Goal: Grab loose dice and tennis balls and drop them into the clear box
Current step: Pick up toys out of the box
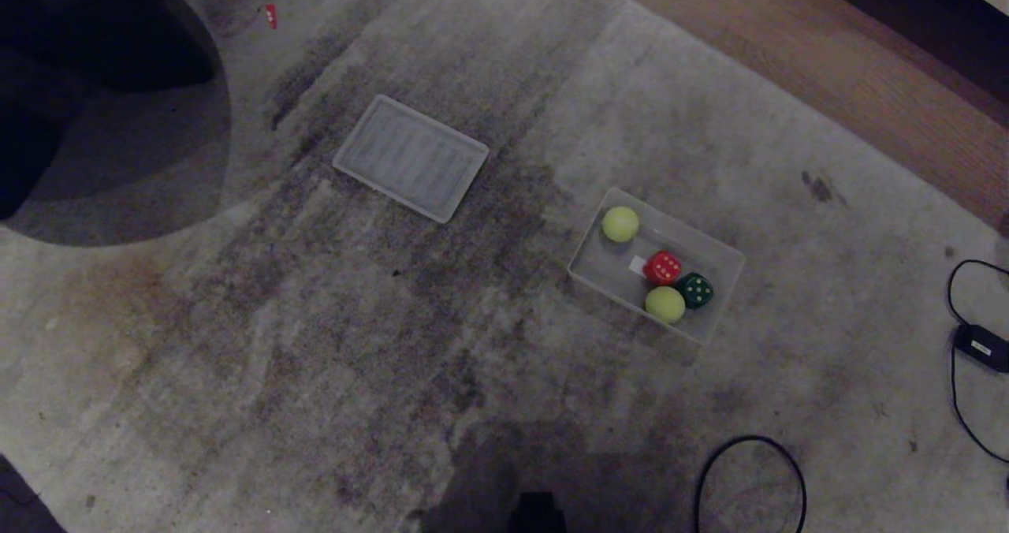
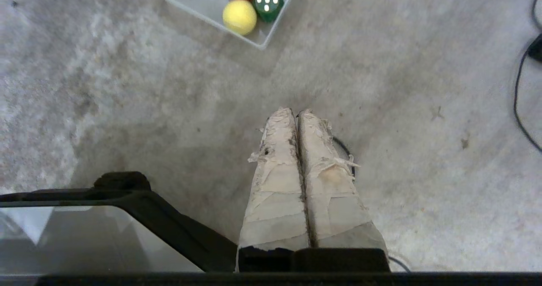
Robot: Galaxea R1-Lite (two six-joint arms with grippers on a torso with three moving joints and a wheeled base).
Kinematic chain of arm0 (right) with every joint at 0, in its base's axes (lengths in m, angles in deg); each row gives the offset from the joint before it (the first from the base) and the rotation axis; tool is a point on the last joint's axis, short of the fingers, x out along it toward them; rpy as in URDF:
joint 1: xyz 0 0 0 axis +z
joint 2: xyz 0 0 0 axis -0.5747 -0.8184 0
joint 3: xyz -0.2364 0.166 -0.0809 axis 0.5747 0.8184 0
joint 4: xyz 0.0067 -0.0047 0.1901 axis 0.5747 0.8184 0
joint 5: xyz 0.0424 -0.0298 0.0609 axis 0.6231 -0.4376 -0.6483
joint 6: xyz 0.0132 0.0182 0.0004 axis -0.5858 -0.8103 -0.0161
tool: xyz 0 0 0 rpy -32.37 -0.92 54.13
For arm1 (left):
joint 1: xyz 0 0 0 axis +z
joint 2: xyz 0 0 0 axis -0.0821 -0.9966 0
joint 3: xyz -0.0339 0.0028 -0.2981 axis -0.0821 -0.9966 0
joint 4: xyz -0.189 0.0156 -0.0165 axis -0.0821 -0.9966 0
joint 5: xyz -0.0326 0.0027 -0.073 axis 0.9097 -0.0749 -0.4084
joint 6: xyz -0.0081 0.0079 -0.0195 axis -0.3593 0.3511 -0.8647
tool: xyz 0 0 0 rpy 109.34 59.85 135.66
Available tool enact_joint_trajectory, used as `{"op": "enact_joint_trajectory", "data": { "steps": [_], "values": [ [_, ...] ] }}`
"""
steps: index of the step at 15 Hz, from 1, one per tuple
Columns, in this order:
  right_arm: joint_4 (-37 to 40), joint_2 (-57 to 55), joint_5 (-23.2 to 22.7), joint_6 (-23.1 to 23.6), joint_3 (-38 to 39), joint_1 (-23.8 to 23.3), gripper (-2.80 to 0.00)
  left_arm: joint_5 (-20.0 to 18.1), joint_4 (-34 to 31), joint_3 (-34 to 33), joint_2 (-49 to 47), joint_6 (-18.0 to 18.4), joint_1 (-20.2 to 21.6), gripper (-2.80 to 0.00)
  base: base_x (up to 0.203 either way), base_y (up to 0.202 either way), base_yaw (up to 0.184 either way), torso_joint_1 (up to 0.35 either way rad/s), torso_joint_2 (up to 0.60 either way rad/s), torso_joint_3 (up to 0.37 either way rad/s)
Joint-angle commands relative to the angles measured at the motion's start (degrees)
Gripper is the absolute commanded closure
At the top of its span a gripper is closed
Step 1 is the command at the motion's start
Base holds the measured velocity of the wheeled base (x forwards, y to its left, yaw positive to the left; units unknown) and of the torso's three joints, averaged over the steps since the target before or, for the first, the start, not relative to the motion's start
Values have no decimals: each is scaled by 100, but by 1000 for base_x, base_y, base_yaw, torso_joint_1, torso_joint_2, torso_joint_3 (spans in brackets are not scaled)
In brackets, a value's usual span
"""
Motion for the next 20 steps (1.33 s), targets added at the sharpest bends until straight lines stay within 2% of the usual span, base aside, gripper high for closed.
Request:
{"op": "enact_joint_trajectory", "data": {
  "steps": [1, 20],
  "values": [
    [2, -13, -1, -8, -1, 2, 0, 4, 1, -9, -9, -4, 0, 0, 0, 0, 0, 2, 2, 198],
    [2, -13, -9, 9, -1, 2, 0, 4, -8, -9, -9, 14, 0, 0, 0, 0, 0, 2, 2, 203]
  ]
}}
